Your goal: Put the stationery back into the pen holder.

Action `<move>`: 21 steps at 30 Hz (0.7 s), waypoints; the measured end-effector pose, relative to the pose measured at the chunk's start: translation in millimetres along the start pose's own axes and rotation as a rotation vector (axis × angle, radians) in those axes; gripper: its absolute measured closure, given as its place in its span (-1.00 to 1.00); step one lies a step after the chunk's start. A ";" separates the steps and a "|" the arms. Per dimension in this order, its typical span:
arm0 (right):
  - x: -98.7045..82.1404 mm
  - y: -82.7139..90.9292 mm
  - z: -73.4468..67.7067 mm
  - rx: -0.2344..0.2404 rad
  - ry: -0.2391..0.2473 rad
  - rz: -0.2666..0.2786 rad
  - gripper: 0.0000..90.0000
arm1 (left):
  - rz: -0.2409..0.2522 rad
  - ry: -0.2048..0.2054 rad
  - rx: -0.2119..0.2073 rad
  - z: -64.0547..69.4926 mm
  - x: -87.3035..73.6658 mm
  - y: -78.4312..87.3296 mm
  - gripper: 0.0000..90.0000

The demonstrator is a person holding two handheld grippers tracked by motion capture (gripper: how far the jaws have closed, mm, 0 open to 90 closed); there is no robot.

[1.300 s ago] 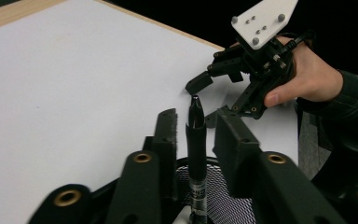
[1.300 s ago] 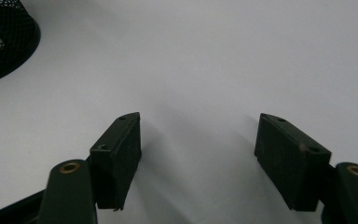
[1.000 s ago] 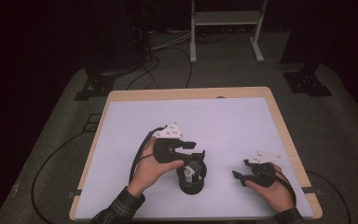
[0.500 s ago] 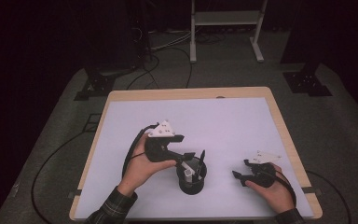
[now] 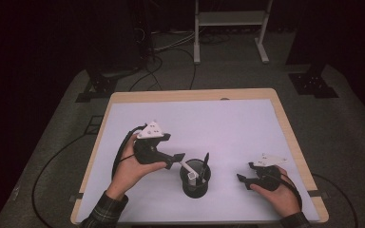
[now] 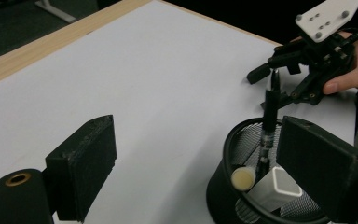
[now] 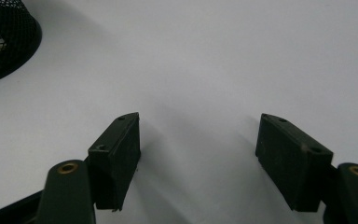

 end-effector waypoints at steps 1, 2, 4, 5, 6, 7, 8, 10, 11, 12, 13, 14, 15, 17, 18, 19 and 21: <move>0.0 0.0 0.0 0.000 0.000 0.000 -0.34 | -0.002 0.004 0.007 -2.6 -2.5 1.7 -0.75; 0.0 0.0 0.0 0.001 -0.001 0.000 -0.34 | -0.004 0.002 0.010 -4.3 -4.1 2.9 -0.76; 0.0 -0.1 0.0 0.001 -0.001 0.000 -0.34 | -0.007 0.009 0.018 -7.3 -8.2 6.2 -0.76; 0.0 -0.1 0.0 0.000 -0.001 0.000 -0.34 | -0.007 0.015 0.022 -8.3 -11.0 8.4 -0.76; 0.0 -0.1 -0.1 0.000 0.000 -0.001 -0.34 | -0.007 0.014 0.025 -9.2 -12.7 9.6 -0.76; 0.0 -0.1 -0.1 0.001 -0.001 -0.001 -0.34 | -0.010 0.017 0.028 -10.3 -15.9 11.8 -0.76; 0.0 -0.1 -0.1 0.000 -0.001 -0.001 -0.34 | -0.013 0.016 0.032 -11.1 -17.8 13.1 -0.76; 0.0 -0.1 -0.2 0.000 -0.001 -0.001 -0.34 | -0.016 0.016 0.036 -12.9 -22.5 16.9 -0.76; 0.0 -0.1 -0.2 0.000 0.000 -0.001 -0.34 | -0.020 0.015 0.038 -14.2 -24.9 18.7 -0.76; 0.0 -0.1 -0.1 0.000 0.000 -0.001 -0.34 | -0.022 0.015 0.040 -15.2 -26.6 20.1 -0.76; 0.0 -0.1 -0.1 0.000 0.000 -0.001 -0.34 | -0.022 0.019 0.044 -16.8 -29.3 22.1 -0.76; 0.0 -0.1 -0.1 0.000 -0.001 -0.001 -0.34 | -0.023 0.021 0.048 -18.5 -31.6 23.7 -0.77; 0.0 -0.1 -0.1 0.000 -0.001 -0.001 -0.34 | -0.029 0.021 0.051 -20.6 -35.0 25.8 -0.77; 0.0 -0.1 -0.1 0.000 0.000 -0.001 -0.34 | -0.035 0.025 0.056 -23.0 -40.4 28.0 -0.77; 0.0 -0.1 -0.1 0.000 0.000 -0.001 -0.34 | -0.040 0.026 0.061 -24.6 -43.7 29.0 -0.77; 0.1 -0.1 -0.1 0.001 0.000 -0.001 -0.34 | -0.047 0.026 0.065 -26.3 -47.3 30.0 -0.77; 0.0 -0.1 -0.1 0.000 0.000 -0.001 -0.34 | -0.061 0.034 0.075 -29.6 -54.6 31.7 -0.78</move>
Point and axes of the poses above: each handheld gripper's, and its own axes: y roughly backward along the jaws, x roughly out of its top, z roughly to its right, the point moved 8 cm from there along -y, roughly forward along the jaws, and after that the axes turned 13 degrees about x, right-handed, at the moved point
